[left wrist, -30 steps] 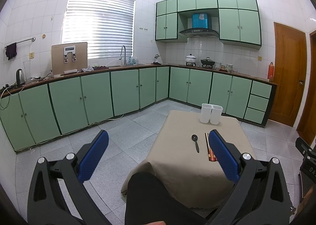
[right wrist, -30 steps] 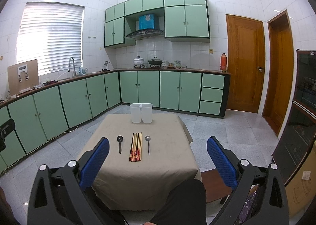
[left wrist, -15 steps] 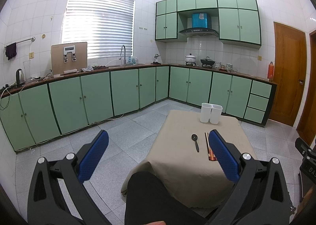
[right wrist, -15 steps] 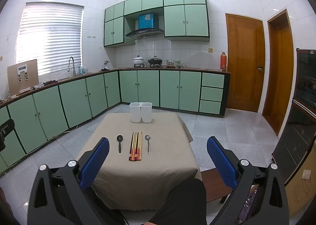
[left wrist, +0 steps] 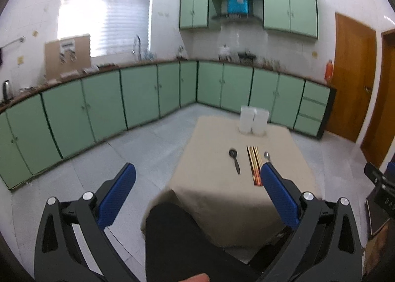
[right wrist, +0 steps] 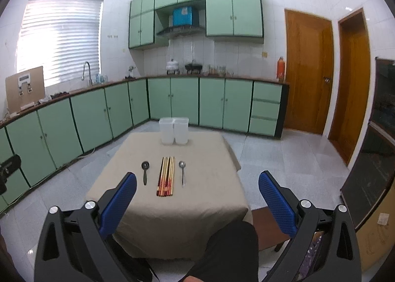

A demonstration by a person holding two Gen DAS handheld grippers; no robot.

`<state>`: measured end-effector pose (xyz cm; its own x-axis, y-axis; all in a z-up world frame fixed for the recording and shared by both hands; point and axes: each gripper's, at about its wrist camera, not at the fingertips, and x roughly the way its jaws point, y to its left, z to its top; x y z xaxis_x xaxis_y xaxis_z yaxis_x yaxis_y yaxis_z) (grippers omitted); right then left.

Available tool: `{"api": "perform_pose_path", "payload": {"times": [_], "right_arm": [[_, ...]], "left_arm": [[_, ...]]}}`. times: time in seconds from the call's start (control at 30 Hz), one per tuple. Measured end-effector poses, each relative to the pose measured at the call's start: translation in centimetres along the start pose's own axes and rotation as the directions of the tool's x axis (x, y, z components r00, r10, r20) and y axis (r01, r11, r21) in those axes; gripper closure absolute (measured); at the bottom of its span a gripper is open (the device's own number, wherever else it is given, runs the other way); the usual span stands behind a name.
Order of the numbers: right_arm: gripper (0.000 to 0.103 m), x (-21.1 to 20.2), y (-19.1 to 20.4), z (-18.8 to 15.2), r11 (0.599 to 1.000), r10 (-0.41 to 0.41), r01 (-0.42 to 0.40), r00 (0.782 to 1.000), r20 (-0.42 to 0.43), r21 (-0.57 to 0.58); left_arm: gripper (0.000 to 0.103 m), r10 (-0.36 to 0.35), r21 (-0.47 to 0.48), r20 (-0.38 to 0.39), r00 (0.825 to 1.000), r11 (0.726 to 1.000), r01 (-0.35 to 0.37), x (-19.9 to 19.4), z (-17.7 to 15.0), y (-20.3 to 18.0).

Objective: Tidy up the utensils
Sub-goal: 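Move the left tool to the black spoon while the right tool approaches the metal spoon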

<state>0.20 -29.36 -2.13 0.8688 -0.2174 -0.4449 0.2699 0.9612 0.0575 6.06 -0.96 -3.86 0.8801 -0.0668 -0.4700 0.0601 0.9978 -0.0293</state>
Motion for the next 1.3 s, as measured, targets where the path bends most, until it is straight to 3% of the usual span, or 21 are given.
{"api": "perform_pose_path", "payload": {"times": [0.1,0.17,0.3,0.4,0.5,0.6,0.7,0.73,0.83,0.87,0.97,1.07,1.2,1.3], "right_arm": [[0.006,4.6,-0.5,0.0,1.0,0.026,-0.025,0.996,-0.081,0.013],[0.006,7.6,-0.8,-0.1,0.999,0.042,-0.038,0.99,-0.134,0.026],[0.011,14.0,-0.7,-0.9,0.998,0.06,-0.059,0.969,-0.239,0.012],[0.017,18.0,-0.6,-1.8,0.998,0.059,-0.064,0.953,-0.296,-0.008],[0.023,22.3,-0.6,-2.6,0.995,0.093,-0.095,0.926,-0.365,0.012],[0.023,25.8,-1.1,-3.4,0.99,0.143,-0.131,0.903,-0.406,0.057],[0.023,29.0,-1.3,-4.3,0.991,0.13,-0.119,0.895,-0.427,0.053],[0.023,29.8,-1.3,-4.5,0.993,0.114,-0.11,0.898,-0.424,0.034],[0.023,32.3,-1.0,-5.1,0.995,0.097,-0.101,0.893,-0.44,0.015],[0.023,33.1,-0.8,-5.3,0.995,0.087,-0.095,0.89,-0.448,0.004],[0.026,35.3,-0.1,-5.8,0.995,0.073,-0.098,0.88,-0.47,-0.028],[0.044,37.7,0.1,-6.7,0.991,0.112,-0.135,0.852,-0.512,-0.008],[0.056,39.4,0.2,-7.5,0.983,0.166,-0.181,0.829,-0.534,0.025],[0.059,39.8,0.3,-7.4,0.982,0.17,-0.188,0.84,-0.515,0.016]], "left_arm": [[0.005,-0.056,-0.001,-0.096,0.994,0.998,0.056,4.5,-0.3,0.1],[0.005,-0.095,-0.015,-0.187,0.978,0.995,0.094,8.0,-0.6,0.1],[0.005,-0.106,0.001,-0.32,0.942,0.994,0.112,14.9,-1.6,-0.3],[0.005,-0.129,-0.003,-0.412,0.902,0.99,0.14,19.5,-2.3,-0.6],[0.005,-0.179,-0.018,-0.476,0.861,0.981,0.193,23.0,-3.1,-0.9],[0.005,-0.282,-0.124,-0.48,0.831,0.959,0.255,25.7,-4.0,-0.7],[0.005,-0.267,-0.169,-0.519,0.812,0.963,0.209,28.4,-4.4,-1.0],[0.005,-0.242,-0.147,-0.534,0.81,0.97,0.192,29.1,-4.4,-1.4],[0.005,-0.143,-0.015,-0.532,0.835,0.987,0.16,31.2,-4.4,-3.1],[0.005,-0.121,0.018,-0.538,0.834,0.988,0.155,32.1,-4.5,-3.7],[0.005,-0.113,0.024,-0.574,0.811,0.988,0.154,34.8,-5.0,-4.6],[0.005,-0.131,0.028,-0.593,0.795,0.983,0.183,37.8,-5.6,-6.2],[0.005,-0.149,0.032,-0.584,0.798,0.978,0.206,39.8,-6.1,-7.6],[0.005,-0.165,0.029,-0.584,0.795,0.974,0.223,41.0,-6.4,-8.5]]}}
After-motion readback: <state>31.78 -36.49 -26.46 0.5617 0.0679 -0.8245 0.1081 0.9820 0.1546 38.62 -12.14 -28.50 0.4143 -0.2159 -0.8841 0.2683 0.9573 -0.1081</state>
